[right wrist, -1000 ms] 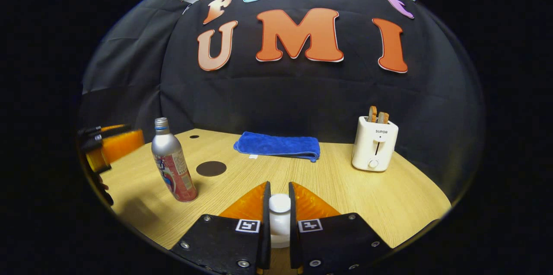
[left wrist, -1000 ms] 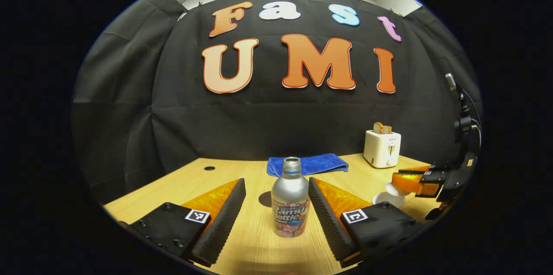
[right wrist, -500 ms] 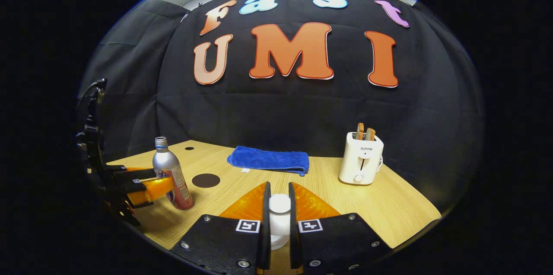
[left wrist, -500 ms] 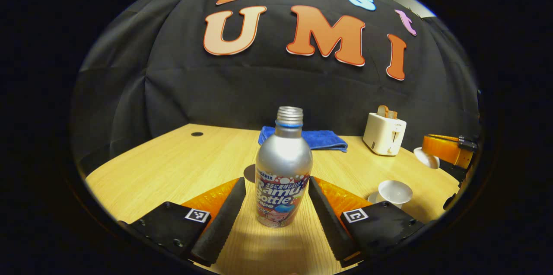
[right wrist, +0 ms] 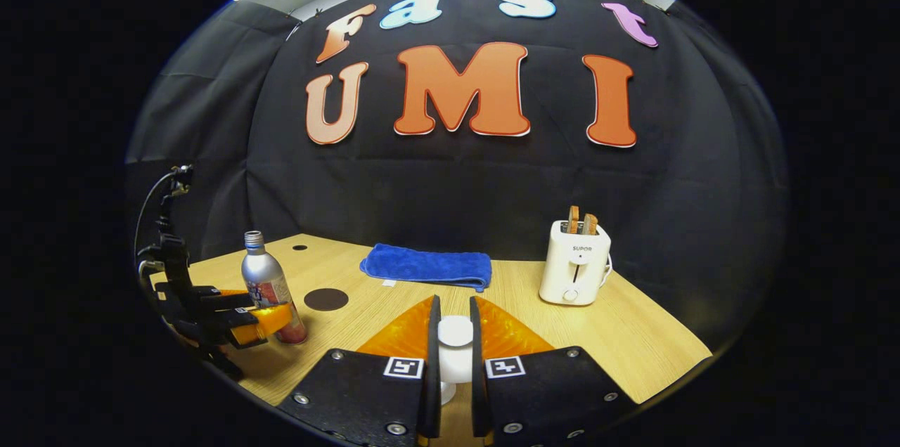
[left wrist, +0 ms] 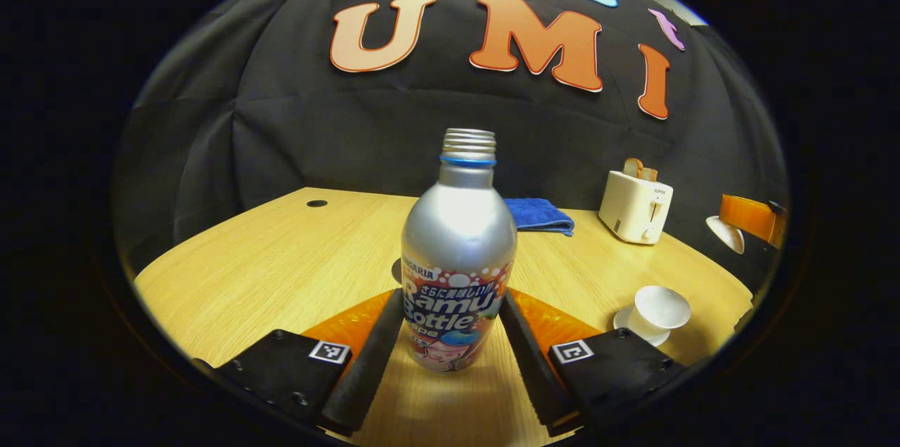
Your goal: Open the teacup lid with one hand, grasp the water bottle and pour water into the teacup with the other hand; after pouring, place the water bottle on the coaster and then close the teacup lid.
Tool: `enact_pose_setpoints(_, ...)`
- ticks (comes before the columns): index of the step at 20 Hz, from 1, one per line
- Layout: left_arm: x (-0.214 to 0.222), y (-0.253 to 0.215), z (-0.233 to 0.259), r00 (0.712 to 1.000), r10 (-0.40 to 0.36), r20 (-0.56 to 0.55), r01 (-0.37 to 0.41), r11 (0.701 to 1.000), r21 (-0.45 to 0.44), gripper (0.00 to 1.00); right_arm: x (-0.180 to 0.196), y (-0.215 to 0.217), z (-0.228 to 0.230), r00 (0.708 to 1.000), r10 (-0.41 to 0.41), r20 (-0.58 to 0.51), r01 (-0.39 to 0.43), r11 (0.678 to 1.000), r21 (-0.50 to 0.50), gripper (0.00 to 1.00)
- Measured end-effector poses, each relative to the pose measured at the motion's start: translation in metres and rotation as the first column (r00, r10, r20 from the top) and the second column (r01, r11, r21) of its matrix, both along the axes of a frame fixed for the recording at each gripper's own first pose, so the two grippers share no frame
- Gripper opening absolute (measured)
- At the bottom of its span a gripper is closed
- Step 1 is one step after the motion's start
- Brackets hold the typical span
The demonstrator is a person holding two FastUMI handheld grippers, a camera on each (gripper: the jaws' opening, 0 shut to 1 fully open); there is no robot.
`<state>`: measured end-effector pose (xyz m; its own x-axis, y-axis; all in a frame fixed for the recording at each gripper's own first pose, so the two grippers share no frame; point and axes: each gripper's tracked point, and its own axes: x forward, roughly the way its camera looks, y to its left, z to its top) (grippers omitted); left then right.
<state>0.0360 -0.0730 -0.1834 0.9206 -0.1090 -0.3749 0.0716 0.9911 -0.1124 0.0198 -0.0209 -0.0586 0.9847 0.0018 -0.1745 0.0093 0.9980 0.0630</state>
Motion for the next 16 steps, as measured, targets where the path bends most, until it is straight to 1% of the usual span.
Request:
enact_pose_setpoints(1,0.003,0.002,0.001,1.0,0.014,0.014,-0.014,1.0,0.007,0.87,-0.001,-0.003,0.0,1.0,-0.005,0.003,0.005,1.0,0.002,0.17)
enact_pose_setpoints(3,0.008,0.006,0.002,1.0,0.016,0.02,-0.017,0.999,0.034,0.84,-0.002,-0.006,0.0,1.0,-0.009,0.004,0.009,1.0,0.0,0.18)
enact_pose_setpoints(5,0.016,0.009,0.01,0.999,0.012,0.038,-0.015,0.997,0.081,0.84,-0.001,-0.01,0.002,1.0,-0.014,0.004,0.014,1.0,0.002,0.18)
enact_pose_setpoints(9,0.019,0.005,0.02,0.997,-0.029,0.066,0.014,0.977,0.214,0.84,-0.002,-0.016,0.006,1.0,-0.017,0.019,0.016,0.999,0.028,0.17)
enact_pose_setpoints(12,0.02,-0.004,0.025,0.994,-0.086,0.072,0.059,0.946,0.319,0.83,-0.005,-0.024,0.008,0.999,-0.032,0.028,0.032,0.999,0.021,0.17)
enact_pose_setpoints(14,0.021,-0.014,0.026,0.988,-0.138,0.067,0.101,0.915,0.392,0.84,-0.007,-0.029,0.009,0.999,-0.039,0.032,0.038,0.999,0.021,0.18)
enact_pose_setpoints(16,0.019,-0.022,0.023,0.981,-0.184,0.06,0.139,0.885,0.444,0.84,-0.009,-0.033,0.007,0.998,-0.045,0.032,0.045,0.999,0.021,0.18)
